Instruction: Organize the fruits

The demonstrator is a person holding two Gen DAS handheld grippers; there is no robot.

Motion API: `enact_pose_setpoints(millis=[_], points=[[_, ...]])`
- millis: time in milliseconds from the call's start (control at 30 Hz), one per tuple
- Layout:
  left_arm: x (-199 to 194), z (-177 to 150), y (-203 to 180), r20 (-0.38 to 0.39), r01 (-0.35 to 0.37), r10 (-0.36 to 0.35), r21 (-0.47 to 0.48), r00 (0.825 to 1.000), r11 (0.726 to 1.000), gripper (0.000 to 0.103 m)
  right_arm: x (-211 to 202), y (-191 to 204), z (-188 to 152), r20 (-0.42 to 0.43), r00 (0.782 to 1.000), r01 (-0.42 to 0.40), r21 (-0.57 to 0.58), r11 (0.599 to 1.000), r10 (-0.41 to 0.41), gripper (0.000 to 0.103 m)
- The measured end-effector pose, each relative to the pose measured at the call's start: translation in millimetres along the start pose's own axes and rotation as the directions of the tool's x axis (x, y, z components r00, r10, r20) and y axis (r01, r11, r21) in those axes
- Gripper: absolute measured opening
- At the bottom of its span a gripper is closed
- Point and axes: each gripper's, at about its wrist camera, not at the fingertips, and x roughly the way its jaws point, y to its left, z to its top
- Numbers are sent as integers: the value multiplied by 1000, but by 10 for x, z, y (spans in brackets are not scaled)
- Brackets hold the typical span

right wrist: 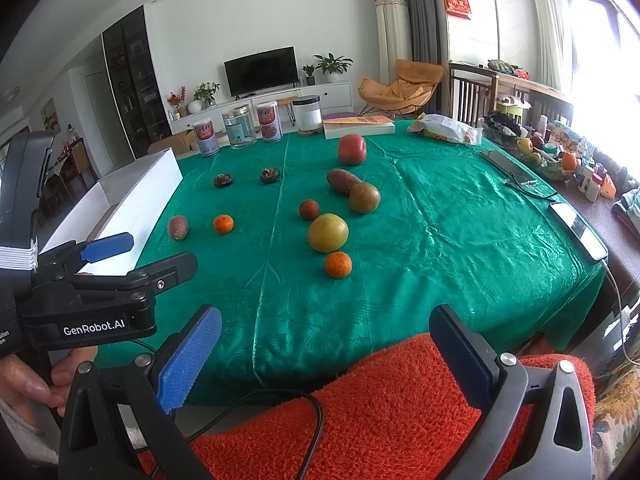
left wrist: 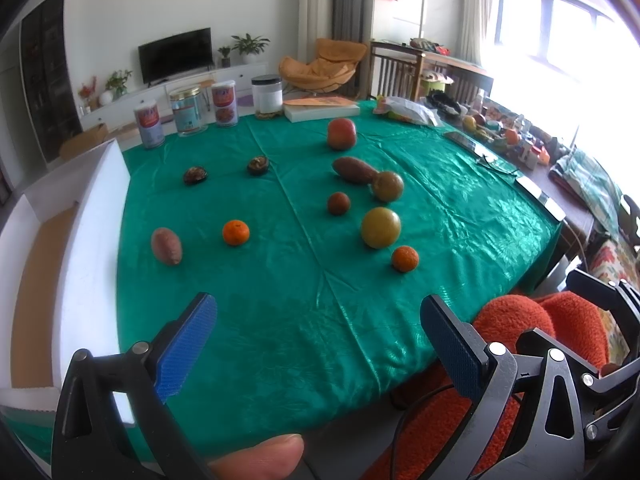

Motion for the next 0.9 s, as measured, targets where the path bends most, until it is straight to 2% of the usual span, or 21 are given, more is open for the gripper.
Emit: enact_pose_setpoints(millis=[900], points=[[0,-6,-2,0,1,-1,-1,1000,1000,102,-8,26,0,0,1000,2,-8,1000,-2,103]])
